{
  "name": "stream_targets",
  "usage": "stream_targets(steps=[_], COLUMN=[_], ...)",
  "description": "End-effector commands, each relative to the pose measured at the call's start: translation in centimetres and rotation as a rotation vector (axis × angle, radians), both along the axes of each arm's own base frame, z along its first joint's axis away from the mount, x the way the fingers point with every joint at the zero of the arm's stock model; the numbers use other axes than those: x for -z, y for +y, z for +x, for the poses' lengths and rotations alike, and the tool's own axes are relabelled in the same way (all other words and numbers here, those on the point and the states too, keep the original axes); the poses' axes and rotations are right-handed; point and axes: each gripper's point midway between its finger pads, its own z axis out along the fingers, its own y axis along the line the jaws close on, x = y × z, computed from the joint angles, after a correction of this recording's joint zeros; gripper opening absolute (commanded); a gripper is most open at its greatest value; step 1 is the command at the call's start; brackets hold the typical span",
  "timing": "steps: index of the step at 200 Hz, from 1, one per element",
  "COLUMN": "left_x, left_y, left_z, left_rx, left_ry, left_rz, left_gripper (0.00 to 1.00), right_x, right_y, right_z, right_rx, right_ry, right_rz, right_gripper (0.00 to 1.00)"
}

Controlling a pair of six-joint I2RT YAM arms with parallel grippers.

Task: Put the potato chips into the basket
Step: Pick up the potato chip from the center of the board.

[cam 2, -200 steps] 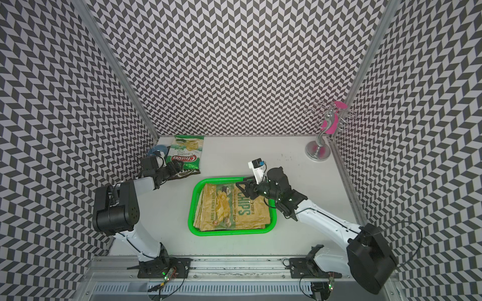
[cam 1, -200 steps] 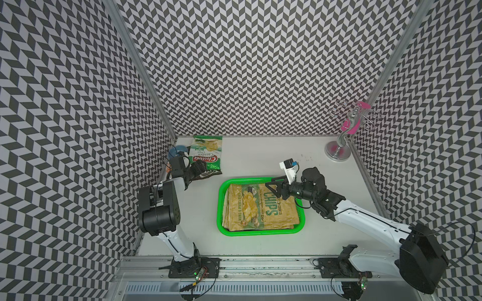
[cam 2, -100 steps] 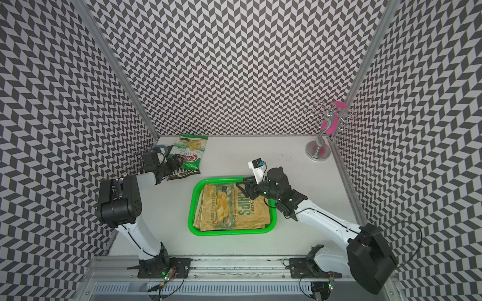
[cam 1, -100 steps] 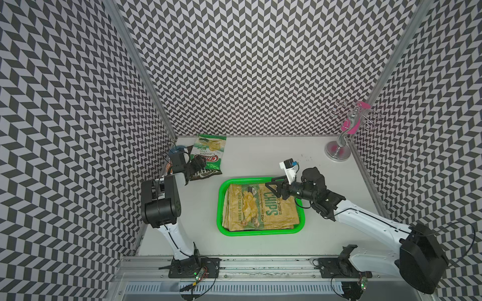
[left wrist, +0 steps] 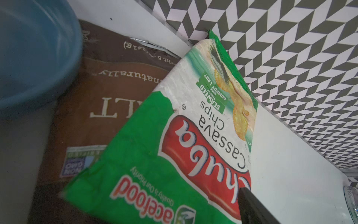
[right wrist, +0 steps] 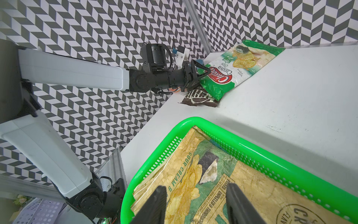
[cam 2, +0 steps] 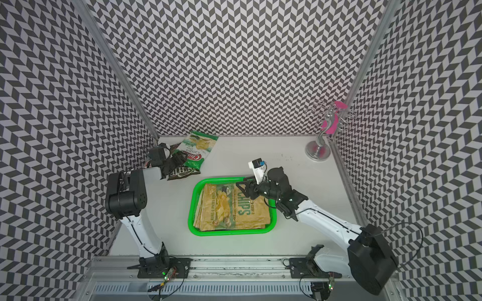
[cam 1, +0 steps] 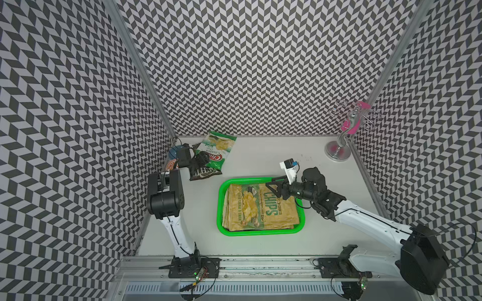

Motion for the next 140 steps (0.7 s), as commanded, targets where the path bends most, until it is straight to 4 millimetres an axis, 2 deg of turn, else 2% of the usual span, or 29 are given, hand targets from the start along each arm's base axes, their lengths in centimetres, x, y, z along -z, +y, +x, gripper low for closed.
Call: stream_targets(steps=[1, 30, 41, 55, 66, 106, 140], left_x=[-0.2, 0.1, 0.3, 0.4, 0.2, -2.0, -6.6], left_y=[-0.9, -1.5, -1.7, -2.0, -2.1, -2.8, -4.0], left_z=[1.0, 1.9, 2.2, 2.5, 2.6, 2.8, 2.4], left_rx=[0.010, 0.023, 0.029, 0.039, 0.048, 0.100, 0.182], left_ry=[-0.005, -0.006, -0.002, -0.002, -0.009, -0.063, -0.169], left_rz=[-0.006, -0.013, -0.019, -0.031, -0.036, -0.020, 0.033], left_gripper=[0.66, 0.48, 0.35, 0.09, 0.00, 0.00, 0.00], right_x=[-1.1, -1.3, -1.3, -1.3, -1.5, -1.8, -2.0], right_y=[-0.6, -0.8, -0.9, -1.0, -1.1, -1.4, -1.5], right_z=[0.0, 0.0, -0.1, -0.1, -0.2, -0.3, -0.3], right_rx=[0.021, 0.029, 0.030, 0.034, 0.037, 0.044, 0.054], right_ry=[-0.044, -0.050, -0.049, -0.051, -0.054, -0.063, -0.073], right_rz=[0.009, 0.008, 0.007, 0.005, 0.006, 0.009, 0.010], right_gripper=[0.53, 0.53, 0.53, 0.53, 0.53, 0.53, 0.53])
